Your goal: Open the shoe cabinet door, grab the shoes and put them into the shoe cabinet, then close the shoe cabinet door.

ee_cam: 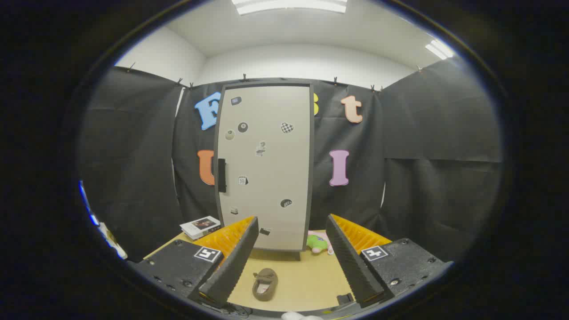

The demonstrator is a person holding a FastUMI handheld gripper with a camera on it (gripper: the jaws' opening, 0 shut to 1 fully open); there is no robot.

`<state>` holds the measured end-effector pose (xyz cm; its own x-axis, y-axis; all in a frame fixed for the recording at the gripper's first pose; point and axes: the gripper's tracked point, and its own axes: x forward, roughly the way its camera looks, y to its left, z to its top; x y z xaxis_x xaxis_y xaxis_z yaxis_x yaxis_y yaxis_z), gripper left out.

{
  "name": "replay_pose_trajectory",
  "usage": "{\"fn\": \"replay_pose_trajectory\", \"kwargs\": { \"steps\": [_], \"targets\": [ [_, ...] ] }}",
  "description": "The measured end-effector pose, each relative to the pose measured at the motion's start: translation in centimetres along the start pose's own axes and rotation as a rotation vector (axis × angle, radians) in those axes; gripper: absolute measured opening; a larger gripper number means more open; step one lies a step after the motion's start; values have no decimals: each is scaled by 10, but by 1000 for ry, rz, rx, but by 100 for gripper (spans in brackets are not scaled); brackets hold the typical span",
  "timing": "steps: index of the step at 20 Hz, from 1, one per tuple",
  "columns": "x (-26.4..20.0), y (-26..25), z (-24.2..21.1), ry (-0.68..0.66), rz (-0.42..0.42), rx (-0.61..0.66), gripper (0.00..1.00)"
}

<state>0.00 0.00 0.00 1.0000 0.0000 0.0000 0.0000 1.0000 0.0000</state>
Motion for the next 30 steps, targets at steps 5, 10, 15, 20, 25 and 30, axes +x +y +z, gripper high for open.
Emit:
{"fn": "replay_pose_trajectory", "kwargs": {
  "steps": [5,10,15,20,25,30],
  "targets": [
    [-4,4,-1,1,3,-6,100],
    [-6,3,-3,7,-5,-3,100],
    [-6,3,-4,9,-16,-4,100],
    [6,17,0,6,-33,-1,100],
    [44,64,7,-4,-21,14,100],
    [110,128,17,-3,21,45,100]
  ]
}}
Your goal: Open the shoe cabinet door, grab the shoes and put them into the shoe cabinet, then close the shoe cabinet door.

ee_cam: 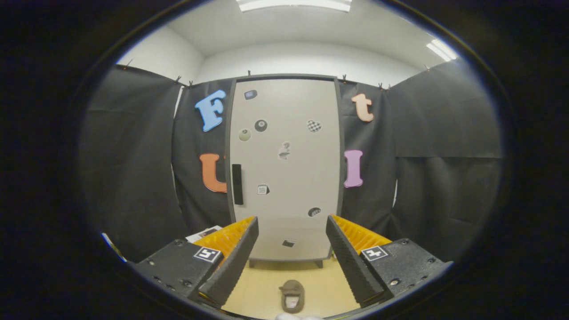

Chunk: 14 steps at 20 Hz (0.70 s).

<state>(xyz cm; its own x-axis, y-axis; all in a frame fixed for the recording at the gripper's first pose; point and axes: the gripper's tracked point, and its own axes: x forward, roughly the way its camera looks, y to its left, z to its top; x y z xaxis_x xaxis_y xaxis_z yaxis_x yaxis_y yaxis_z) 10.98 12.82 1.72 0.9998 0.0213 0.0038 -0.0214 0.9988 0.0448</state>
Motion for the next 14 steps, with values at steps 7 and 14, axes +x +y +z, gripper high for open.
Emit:
{"fn": "replay_pose_trajectory", "kwargs": {
  "steps": [7,14],
  "targets": [
    [123,87,4,8,97,7,100],
    [231,119,-9,55,92,-3,95]
  ]
}}
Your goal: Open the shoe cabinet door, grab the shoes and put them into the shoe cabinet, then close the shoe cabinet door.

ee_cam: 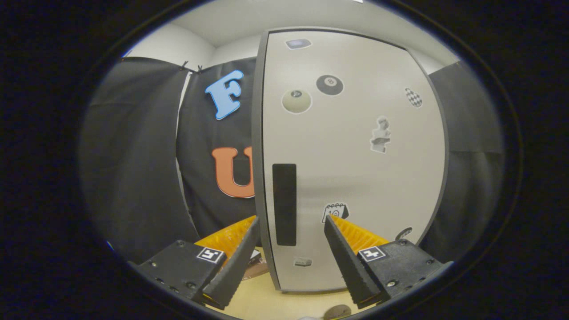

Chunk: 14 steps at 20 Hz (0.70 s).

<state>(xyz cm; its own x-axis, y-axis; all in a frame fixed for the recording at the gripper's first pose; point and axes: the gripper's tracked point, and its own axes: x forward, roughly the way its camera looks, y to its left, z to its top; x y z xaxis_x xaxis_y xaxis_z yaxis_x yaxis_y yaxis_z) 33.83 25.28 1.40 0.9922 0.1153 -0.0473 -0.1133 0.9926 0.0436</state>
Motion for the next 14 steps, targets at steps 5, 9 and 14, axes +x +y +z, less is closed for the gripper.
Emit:
{"fn": "replay_pose_trajectory", "kwargs": {
  "steps": [5,9,14],
  "targets": [
    [32,8,-7,39,14,32,80],
    [40,5,-9,39,-14,39,48],
    [33,3,-10,67,51,40,34]
  ]
}}
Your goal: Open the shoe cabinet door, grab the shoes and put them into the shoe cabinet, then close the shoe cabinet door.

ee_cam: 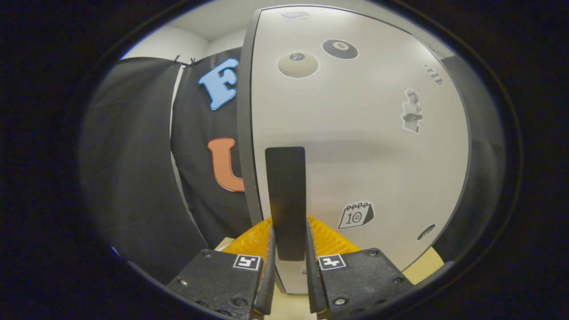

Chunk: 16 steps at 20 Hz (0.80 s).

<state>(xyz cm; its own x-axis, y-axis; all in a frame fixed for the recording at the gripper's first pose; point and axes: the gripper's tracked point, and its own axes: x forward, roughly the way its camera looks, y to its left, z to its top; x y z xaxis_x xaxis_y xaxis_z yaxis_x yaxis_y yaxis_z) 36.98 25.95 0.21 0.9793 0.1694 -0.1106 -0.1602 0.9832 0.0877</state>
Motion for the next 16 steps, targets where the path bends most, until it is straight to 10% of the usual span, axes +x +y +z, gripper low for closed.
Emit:
{"fn": "replay_pose_trajectory", "kwargs": {
  "steps": [16],
  "targets": [
    [-117,-46,-17,-21,20,-25,24]
  ]
}}
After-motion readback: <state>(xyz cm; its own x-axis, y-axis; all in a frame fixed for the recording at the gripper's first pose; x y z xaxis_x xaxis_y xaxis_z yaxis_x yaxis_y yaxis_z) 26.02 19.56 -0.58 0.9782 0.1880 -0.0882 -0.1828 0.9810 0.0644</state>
